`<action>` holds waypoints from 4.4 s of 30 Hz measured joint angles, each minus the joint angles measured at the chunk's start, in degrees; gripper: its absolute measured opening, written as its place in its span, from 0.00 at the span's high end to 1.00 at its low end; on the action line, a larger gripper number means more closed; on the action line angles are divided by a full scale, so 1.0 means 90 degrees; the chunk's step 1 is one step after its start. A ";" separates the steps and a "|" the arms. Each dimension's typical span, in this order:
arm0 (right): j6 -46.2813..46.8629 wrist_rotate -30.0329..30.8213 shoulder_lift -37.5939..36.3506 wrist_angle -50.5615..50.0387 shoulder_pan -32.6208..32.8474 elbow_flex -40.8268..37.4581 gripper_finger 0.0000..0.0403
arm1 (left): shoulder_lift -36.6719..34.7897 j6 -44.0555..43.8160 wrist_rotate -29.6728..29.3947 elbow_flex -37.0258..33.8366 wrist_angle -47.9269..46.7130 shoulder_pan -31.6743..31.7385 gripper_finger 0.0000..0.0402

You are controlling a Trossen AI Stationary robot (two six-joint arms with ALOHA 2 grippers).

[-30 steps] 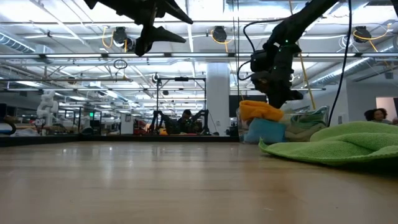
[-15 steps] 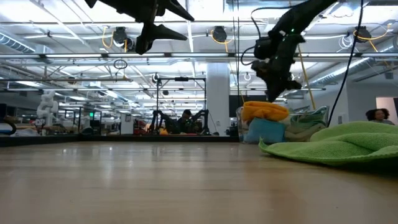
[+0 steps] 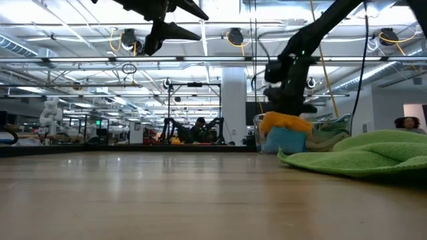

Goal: Fold microfiber towels
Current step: Put the yellow microfiber towel into the transparent bin, then fold the green microfiber towel

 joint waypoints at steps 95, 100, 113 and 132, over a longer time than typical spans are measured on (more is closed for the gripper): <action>-0.0220 -0.2987 -0.2047 0.4413 0.3627 -0.1289 0.45 | 0.0712 0.1072 0.0245 0.3672 -0.4011 -0.1526 1.00; -0.0249 -0.2362 -0.1775 0.3729 0.3894 -0.1287 0.45 | 0.0863 0.0424 0.0273 0.3473 -0.4427 -0.2102 1.00; 0.0006 -0.1134 -0.1689 0.3225 0.4238 -0.1636 0.44 | 0.0962 -0.1123 0.0164 0.2025 -0.3857 -0.2806 1.00; -0.0090 -0.2046 0.0263 0.5523 0.4836 -0.1181 0.44 | 0.0959 -0.1452 -0.0010 0.1045 -0.3366 -0.3014 0.98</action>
